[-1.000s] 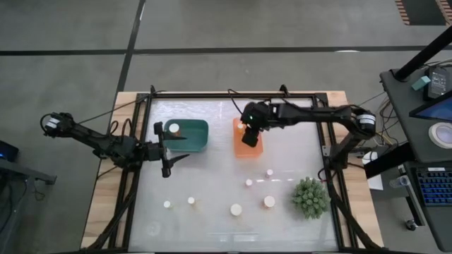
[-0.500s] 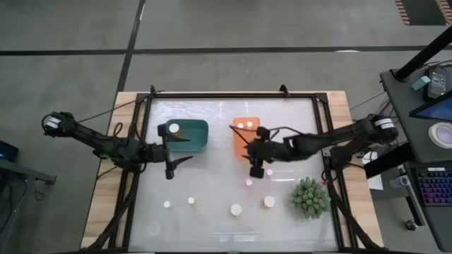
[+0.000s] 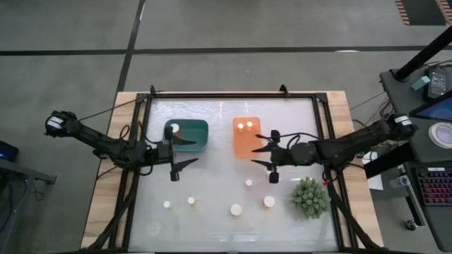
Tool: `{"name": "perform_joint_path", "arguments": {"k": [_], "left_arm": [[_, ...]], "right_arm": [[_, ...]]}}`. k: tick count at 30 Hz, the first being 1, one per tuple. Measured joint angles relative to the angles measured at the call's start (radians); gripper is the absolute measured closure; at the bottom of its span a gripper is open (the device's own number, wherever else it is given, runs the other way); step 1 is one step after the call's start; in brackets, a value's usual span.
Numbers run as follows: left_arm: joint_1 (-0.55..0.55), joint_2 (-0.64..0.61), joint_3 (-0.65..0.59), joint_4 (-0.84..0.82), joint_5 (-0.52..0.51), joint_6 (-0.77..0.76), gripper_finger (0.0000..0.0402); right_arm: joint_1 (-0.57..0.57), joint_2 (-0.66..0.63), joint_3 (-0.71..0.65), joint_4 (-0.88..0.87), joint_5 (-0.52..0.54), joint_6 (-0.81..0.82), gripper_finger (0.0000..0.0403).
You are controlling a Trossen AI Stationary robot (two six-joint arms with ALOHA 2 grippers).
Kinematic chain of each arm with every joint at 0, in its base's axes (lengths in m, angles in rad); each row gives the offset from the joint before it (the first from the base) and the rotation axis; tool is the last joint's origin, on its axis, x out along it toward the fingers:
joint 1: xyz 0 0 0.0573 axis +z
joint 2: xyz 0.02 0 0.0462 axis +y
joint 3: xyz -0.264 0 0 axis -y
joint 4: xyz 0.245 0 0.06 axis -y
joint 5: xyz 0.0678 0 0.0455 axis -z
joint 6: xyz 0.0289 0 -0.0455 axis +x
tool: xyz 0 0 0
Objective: Pick and place medicine bottles into bin by pill shape (circle, oval)
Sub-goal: Put the small orange pill bottle into the orange bin
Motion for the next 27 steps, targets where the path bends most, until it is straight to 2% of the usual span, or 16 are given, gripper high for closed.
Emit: {"name": "perform_joint_path", "arguments": {"k": [6,14,18,22,27], "left_arm": [[0.001,0.087,0.047,0.022,0.000,-0.119,0.0151],[0.001,0.219,0.199,-0.032,0.001,-0.137,0.0151],[0.000,0.275,0.329,-0.208,0.001,-0.181,0.0151],[0.000,0.338,0.472,-0.425,0.001,-0.259,0.0151],[-0.001,0.423,0.630,-0.695,0.014,-0.365,0.0151]], "right_arm": [[0.000,-0.073,-0.134,0.234,-0.075,-0.078,0.0257],[0.000,-0.145,-0.216,0.293,-0.123,-0.108,0.0257],[0.000,-0.150,-0.250,0.368,-0.185,-0.144,0.0257],[0.000,-0.163,-0.290,0.455,-0.188,-0.155,0.0257],[0.000,-0.187,-0.305,0.466,-0.183,-0.153,0.0257]]}}
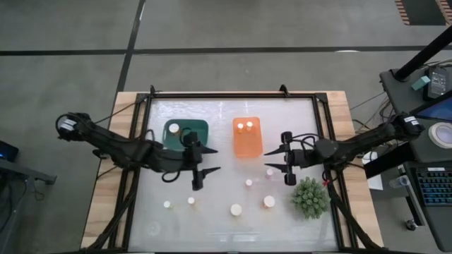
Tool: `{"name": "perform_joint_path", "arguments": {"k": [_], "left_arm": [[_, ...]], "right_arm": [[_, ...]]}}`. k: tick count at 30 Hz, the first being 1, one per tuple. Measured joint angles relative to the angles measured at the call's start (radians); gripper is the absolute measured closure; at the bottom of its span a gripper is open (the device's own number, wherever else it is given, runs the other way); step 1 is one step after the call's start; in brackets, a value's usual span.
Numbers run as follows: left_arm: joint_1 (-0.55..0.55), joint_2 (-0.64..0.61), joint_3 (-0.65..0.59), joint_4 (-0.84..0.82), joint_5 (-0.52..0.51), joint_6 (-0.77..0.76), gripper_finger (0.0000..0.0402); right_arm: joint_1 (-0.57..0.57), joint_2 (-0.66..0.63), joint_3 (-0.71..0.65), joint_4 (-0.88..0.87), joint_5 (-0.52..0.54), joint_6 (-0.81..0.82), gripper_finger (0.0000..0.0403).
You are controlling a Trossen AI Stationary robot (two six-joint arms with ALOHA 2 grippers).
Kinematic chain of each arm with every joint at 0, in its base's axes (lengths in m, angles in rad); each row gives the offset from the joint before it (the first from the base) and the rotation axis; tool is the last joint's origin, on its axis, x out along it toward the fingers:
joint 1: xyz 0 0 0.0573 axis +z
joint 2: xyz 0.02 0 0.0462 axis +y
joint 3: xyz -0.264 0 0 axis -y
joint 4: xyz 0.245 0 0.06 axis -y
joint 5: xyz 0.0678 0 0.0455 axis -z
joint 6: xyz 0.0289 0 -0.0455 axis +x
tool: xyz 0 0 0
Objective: Pick and place medicine bottles into bin by pill shape (circle, oval)
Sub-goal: Put the small orange pill bottle into the orange bin
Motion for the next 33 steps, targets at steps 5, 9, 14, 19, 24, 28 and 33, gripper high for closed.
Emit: {"name": "perform_joint_path", "arguments": {"k": [5,9,14,19,24,28,33], "left_arm": [[-0.001,0.086,0.139,-0.284,0.128,-0.142,0.0151],[-0.010,0.156,0.213,-0.473,0.231,-0.267,0.0151],[-0.050,0.248,0.237,-0.647,0.331,-0.332,0.0151],[-0.095,0.336,0.231,-0.741,0.427,-0.349,0.0151],[-0.130,0.394,0.224,-0.746,0.456,-0.360,0.0151],[-0.155,0.425,0.206,-0.747,0.461,-0.373,0.0151],[-0.167,0.451,0.186,-0.737,0.461,-0.378,0.0151]], "right_arm": [[0.000,-0.015,0.000,-0.002,0.003,0.003,0.0257],[0.000,-0.017,0.000,-0.020,0.004,0.003,0.0257],[0.000,-0.017,0.000,-0.024,0.004,0.004,0.0257],[0.000,-0.017,0.000,-0.024,0.005,0.005,0.0257],[0.000,-0.017,0.000,-0.024,0.005,0.007,0.0257],[0.000,-0.017,0.000,-0.023,0.005,0.008,0.0257],[0.000,-0.017,0.000,-0.023,0.005,0.008,0.0257]]}}
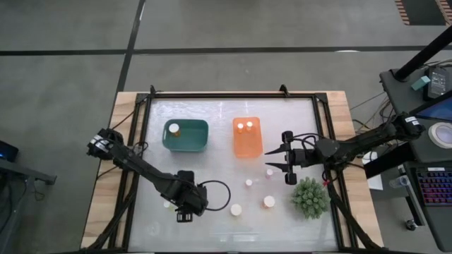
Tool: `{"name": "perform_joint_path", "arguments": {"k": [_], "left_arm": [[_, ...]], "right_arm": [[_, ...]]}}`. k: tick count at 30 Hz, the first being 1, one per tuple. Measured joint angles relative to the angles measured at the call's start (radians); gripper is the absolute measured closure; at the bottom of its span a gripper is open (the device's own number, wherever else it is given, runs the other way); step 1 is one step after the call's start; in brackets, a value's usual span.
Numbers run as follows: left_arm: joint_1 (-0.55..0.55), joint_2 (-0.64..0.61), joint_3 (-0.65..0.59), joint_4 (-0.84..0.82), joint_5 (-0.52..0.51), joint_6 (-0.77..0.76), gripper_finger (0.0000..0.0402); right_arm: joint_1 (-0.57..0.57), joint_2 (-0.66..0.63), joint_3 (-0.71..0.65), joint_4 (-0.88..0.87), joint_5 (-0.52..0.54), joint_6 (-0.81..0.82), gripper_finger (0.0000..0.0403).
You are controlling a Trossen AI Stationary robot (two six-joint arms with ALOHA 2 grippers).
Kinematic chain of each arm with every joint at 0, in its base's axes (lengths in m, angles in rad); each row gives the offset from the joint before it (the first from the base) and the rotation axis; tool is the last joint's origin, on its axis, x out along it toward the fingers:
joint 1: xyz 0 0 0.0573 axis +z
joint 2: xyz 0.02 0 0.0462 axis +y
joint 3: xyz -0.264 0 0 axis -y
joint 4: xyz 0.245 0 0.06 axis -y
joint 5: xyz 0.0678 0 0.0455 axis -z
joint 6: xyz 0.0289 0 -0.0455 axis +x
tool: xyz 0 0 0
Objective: Pick and place medicine bottles into bin by pill shape (circle, oval)
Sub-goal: Put the small orange pill bottle into the orange bin
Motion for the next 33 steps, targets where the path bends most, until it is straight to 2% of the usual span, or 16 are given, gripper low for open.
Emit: {"name": "perform_joint_path", "arguments": {"k": [15,19,29,33], "left_arm": [[0.000,0.049,-0.009,0.034,-0.005,-0.011,0.0156],[-0.001,0.048,-0.009,0.033,-0.005,0.006,0.0187],[-0.001,0.048,-0.009,0.029,-0.005,0.019,0.0306],[0.001,0.046,-0.009,0.030,-0.005,0.033,0.0314]], "right_arm": [[0.000,0.000,0.000,-0.002,0.000,0.000,0.0257],[0.000,0.000,0.000,-0.002,0.000,-0.001,0.0257],[0.000,0.000,0.000,-0.002,0.000,-0.002,0.0257],[0.000,0.000,0.000,-0.002,0.000,-0.003,0.0257]]}}
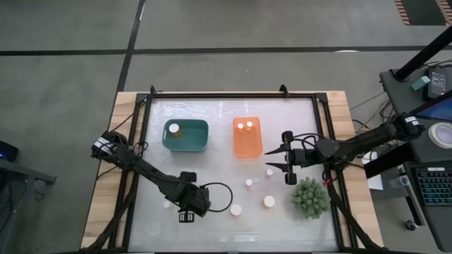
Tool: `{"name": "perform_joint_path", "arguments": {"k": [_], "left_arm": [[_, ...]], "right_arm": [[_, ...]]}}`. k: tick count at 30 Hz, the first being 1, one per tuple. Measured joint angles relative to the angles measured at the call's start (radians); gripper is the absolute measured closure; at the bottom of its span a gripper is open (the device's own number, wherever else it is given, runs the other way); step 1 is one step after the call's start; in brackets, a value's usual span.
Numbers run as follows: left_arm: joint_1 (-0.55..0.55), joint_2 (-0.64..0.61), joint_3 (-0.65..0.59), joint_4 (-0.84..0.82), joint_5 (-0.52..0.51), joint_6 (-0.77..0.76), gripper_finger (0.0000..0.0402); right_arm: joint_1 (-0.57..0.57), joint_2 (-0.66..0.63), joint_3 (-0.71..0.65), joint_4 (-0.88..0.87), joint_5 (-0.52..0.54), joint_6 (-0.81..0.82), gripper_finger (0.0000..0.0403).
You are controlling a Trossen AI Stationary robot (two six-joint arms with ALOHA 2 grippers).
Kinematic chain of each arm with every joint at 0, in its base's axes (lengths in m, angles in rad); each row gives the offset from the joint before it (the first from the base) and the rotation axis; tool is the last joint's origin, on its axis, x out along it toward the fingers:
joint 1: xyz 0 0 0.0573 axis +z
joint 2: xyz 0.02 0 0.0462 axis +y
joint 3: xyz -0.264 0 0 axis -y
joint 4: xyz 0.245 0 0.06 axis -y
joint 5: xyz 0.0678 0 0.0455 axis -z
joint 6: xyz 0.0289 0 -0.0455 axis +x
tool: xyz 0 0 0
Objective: Pick and place medicine bottles into bin by pill shape (circle, oval)
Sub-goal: Put the small orange pill bottle into the orange bin
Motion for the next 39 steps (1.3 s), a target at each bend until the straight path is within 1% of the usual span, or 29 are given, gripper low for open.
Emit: {"name": "perform_joint_path", "arguments": {"k": [2,5,10,13,17,20,25,28,32,39], "left_arm": [[0.004,-0.001,0.003,-0.002,0.000,0.005,0.0313],[0.011,-0.006,0.028,-0.003,-0.003,0.031,0.0302],[0.041,-0.022,0.097,-0.007,-0.016,0.084,0.0300],[0.065,-0.036,0.143,-0.034,-0.037,0.127,0.0302],[0.098,-0.051,0.187,-0.093,-0.100,0.197,0.0302],[0.125,-0.059,0.218,-0.113,-0.145,0.256,0.0302],[0.158,-0.060,0.259,-0.100,-0.222,0.375,0.0302],[0.173,-0.061,0.264,-0.079,-0.270,0.448,0.0302],[0.187,-0.061,0.263,-0.035,-0.316,0.537,0.0302],[0.192,-0.061,0.263,0.038,-0.354,0.640,0.0301]], "right_arm": [[0.000,0.000,0.000,0.000,0.000,0.000,0.0257],[0.000,0.000,0.000,0.000,0.002,0.000,0.0257],[0.000,0.000,0.000,-0.009,0.071,0.021,0.0257],[0.000,0.000,0.000,-0.023,0.080,0.037,0.0257],[0.000,0.005,0.013,-0.032,0.091,0.045,0.0257],[0.000,0.025,0.063,-0.113,0.105,0.070,0.0257],[0.000,0.100,0.191,-0.348,0.105,0.128,0.0257],[0.000,0.158,0.259,-0.439,0.104,0.170,0.0257],[0.000,0.238,0.324,-0.471,0.104,0.187,0.0257],[0.000,0.380,0.409,-0.499,0.100,0.229,0.0257]]}}
